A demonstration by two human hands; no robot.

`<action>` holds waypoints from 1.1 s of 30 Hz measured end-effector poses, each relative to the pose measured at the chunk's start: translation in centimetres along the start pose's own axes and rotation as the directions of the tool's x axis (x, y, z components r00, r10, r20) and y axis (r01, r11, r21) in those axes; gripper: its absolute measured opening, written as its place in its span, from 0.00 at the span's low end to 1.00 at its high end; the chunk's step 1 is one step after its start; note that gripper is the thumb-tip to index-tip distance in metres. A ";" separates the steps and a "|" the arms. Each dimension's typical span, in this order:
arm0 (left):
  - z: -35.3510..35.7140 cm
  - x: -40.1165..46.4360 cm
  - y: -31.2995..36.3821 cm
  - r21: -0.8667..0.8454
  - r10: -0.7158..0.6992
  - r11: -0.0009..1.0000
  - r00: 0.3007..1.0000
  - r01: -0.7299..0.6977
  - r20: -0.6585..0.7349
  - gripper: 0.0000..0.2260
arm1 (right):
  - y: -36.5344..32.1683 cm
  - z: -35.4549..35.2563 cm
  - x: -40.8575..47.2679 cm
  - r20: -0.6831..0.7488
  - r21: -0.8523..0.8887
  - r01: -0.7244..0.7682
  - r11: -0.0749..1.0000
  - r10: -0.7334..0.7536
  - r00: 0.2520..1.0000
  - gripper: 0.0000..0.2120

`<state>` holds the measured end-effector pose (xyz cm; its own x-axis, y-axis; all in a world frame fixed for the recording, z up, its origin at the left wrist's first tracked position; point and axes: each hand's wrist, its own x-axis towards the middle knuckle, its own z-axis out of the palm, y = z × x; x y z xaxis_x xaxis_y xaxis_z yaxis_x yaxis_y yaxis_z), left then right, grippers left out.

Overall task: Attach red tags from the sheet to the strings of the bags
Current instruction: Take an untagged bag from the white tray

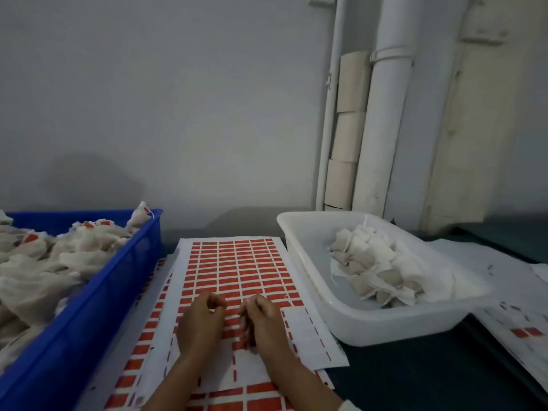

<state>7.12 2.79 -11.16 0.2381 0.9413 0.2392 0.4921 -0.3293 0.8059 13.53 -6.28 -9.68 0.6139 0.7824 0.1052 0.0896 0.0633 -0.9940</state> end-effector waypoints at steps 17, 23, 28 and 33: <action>0.3 -0.9 -0.1 0.050 0.012 0.999 0.994 -0.018 0.113 0.04 | -14.6 -6.7 6.0 -0.080 -0.432 0.118 0.894 -0.168 0.982 0.09; 0.2 -0.8 -0.1 0.074 0.029 0.997 0.994 -0.036 0.104 0.03 | -12.6 -15.3 10.9 -0.249 -0.522 -0.192 0.831 0.067 0.966 0.06; 0.3 -0.7 0.1 0.089 0.039 0.995 0.995 -0.048 0.096 0.02 | -7.5 -20.5 12.4 -0.362 -0.573 -0.394 0.719 0.210 0.909 0.10; 0.5 -0.5 0.0 0.093 0.033 0.995 0.995 -0.042 0.089 0.03 | -4.6 -23.6 14.0 -0.363 -0.747 -0.355 0.563 0.103 0.926 0.06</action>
<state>7.41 2.23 -11.52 0.3281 0.9194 0.2168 0.5576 -0.3737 0.7412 40.24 -10.27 -2.89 0.8622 0.5066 0.0061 0.4181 -0.7047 -0.5732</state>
